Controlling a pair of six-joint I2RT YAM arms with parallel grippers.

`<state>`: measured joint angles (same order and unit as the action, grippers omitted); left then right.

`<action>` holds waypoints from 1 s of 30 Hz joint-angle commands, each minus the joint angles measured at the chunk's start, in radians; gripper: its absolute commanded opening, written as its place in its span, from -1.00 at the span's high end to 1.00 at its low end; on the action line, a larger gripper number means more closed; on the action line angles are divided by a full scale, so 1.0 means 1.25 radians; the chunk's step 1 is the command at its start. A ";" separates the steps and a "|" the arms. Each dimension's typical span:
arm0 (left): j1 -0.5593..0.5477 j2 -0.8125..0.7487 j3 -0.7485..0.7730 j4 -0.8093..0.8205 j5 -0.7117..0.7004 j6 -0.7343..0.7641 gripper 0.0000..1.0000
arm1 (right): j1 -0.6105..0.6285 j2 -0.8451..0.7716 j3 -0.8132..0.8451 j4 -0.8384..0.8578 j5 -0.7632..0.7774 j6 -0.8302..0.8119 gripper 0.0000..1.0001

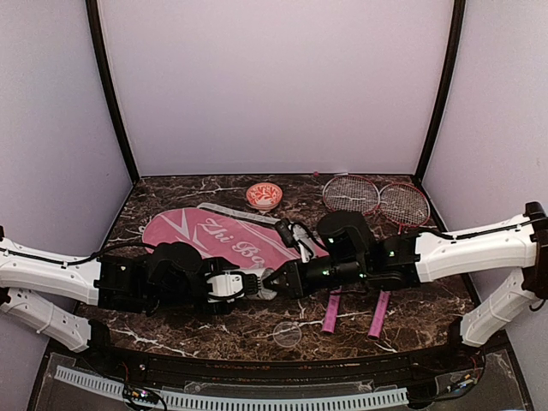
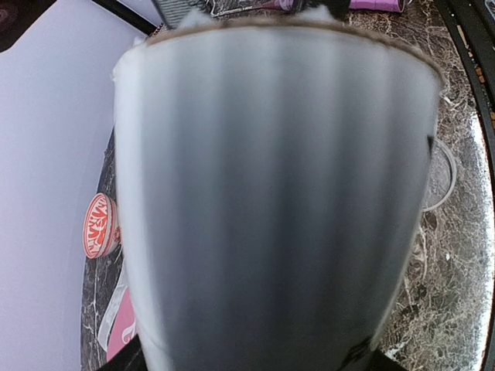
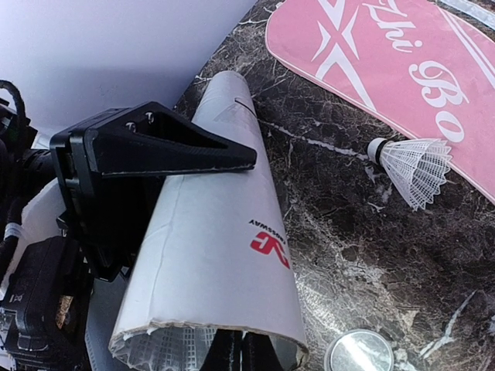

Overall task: Pack up the badminton gear
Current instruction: Place the shuttlecock in the shuttle tube.

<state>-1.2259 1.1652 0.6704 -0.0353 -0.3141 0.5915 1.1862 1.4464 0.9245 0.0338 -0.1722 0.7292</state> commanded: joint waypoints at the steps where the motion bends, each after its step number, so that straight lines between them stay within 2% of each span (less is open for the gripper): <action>1: 0.001 -0.006 -0.001 0.012 0.010 0.002 -0.31 | 0.011 0.010 0.032 0.016 0.012 -0.013 1.00; 30: 0.001 -0.008 -0.001 0.013 0.013 0.002 -0.31 | 0.060 0.097 0.021 0.159 0.128 0.008 1.00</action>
<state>-1.2255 1.1652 0.6704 -0.0536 -0.3107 0.5911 1.2449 1.5448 0.9348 0.1455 -0.0399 0.7380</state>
